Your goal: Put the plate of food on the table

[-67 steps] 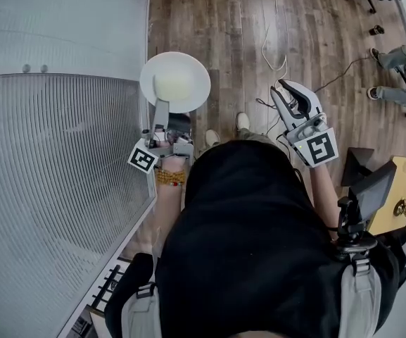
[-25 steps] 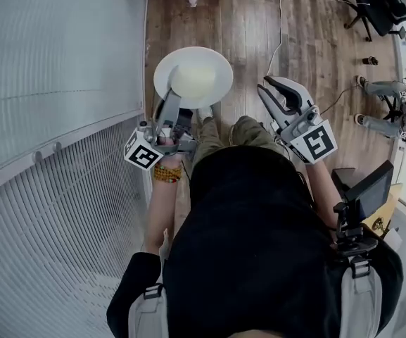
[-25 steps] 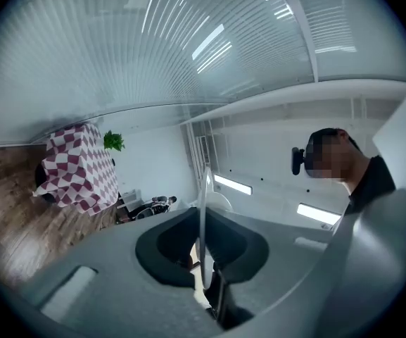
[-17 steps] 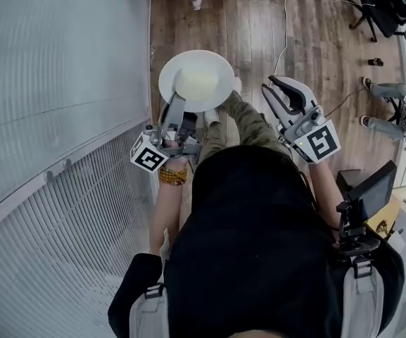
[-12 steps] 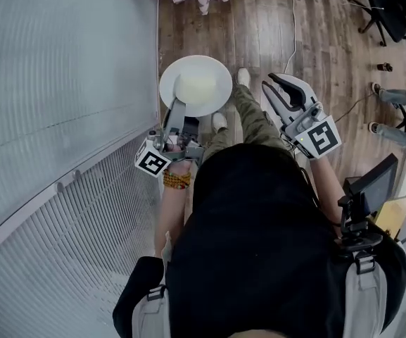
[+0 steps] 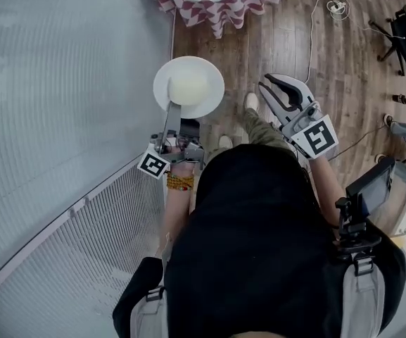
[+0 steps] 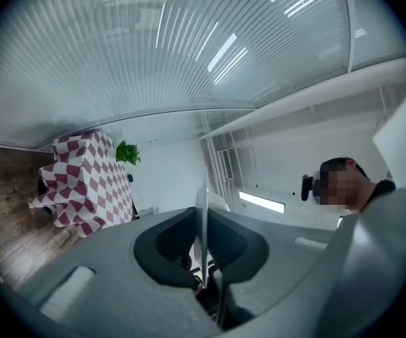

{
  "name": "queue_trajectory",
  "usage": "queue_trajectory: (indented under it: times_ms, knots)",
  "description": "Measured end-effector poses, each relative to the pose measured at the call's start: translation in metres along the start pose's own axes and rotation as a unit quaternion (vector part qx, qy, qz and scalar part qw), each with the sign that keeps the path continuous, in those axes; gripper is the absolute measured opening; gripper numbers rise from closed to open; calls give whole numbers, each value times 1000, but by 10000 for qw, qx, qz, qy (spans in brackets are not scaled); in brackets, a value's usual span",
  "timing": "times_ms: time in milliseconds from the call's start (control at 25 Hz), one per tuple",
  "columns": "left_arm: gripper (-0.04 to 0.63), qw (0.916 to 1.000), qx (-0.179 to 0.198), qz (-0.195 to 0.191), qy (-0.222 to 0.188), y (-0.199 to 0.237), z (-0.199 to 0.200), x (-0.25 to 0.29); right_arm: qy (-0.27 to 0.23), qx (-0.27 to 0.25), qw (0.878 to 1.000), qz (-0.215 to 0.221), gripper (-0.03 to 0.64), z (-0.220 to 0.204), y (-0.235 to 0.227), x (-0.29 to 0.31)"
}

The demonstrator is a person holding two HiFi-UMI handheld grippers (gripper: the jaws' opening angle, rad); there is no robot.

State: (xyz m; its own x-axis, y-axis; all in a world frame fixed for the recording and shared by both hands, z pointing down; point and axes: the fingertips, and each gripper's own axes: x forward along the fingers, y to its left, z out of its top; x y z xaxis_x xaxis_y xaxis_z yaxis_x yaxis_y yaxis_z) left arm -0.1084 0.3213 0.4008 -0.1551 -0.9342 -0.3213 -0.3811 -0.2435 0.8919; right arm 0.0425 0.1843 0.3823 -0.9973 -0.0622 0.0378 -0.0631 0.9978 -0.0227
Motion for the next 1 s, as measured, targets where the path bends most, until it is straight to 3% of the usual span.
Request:
queue_trajectory:
  times_ms: [360,480,720,1000]
  knots:
    - [23,9999,-85,80,22,32,-30,119,-54,565,9981,-230,81,-24,-129,11]
    - [23,9996,-63,120,238,34,-40,138,-60,816,9961,-330,81,-29,-146,11]
    - [23,9990,-22,15,457,46,-47,169,-57,776,9963,-377,80,-34,-169,19]
    - [21,9981,-506,-120,334,97,-37,225,49,488,9979,-423,80,-27,-207,49]
